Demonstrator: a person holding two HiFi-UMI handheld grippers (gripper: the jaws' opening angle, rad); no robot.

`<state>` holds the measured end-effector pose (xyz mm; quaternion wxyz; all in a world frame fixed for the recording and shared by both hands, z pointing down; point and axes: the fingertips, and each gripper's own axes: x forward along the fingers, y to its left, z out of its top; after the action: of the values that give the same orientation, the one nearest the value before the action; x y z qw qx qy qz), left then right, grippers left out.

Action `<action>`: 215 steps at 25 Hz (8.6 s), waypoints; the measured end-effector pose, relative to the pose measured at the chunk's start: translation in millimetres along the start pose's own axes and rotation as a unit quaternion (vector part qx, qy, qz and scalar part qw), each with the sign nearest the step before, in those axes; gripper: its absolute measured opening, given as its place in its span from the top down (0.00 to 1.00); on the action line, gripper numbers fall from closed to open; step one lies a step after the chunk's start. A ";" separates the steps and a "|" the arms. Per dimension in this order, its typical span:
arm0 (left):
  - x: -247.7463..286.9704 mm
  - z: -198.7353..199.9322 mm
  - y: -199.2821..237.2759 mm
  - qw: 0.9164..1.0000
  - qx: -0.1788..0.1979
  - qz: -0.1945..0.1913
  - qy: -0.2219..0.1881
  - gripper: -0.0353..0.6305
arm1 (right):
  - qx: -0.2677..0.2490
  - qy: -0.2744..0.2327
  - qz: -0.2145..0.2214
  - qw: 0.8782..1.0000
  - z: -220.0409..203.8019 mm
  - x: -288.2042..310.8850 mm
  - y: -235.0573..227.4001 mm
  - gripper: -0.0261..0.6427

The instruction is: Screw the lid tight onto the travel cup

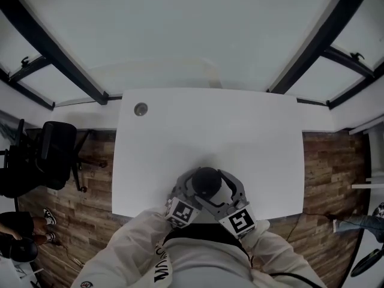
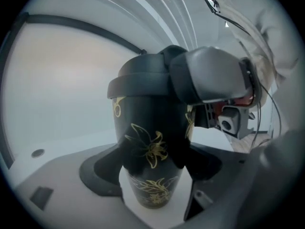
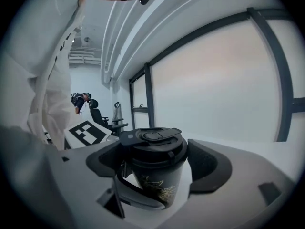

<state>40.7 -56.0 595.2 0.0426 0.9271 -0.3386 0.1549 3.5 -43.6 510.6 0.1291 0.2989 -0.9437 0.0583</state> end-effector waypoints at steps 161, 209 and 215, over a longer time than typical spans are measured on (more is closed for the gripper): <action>-16.8 -18.6 -14.0 0.970 0.065 -0.234 0.018 0.36 | -0.112 0.067 0.281 0.951 -4.2 12.8 33.0 0.37; -42.3 -31.3 -1.0 0.986 0.031 -0.098 0.131 0.35 | 0.031 0.003 0.117 0.993 -2.1 0.2 26.5 0.38; -56.5 -38.0 4.6 0.990 -0.003 -0.054 0.127 0.35 | 0.035 -0.005 0.115 0.993 3.6 -9.8 23.9 0.38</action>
<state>-12.9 -17.8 613.3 0.0965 0.9169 -0.2802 0.2674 -3.4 -19.4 503.6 0.1059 0.1927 -0.9700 0.1040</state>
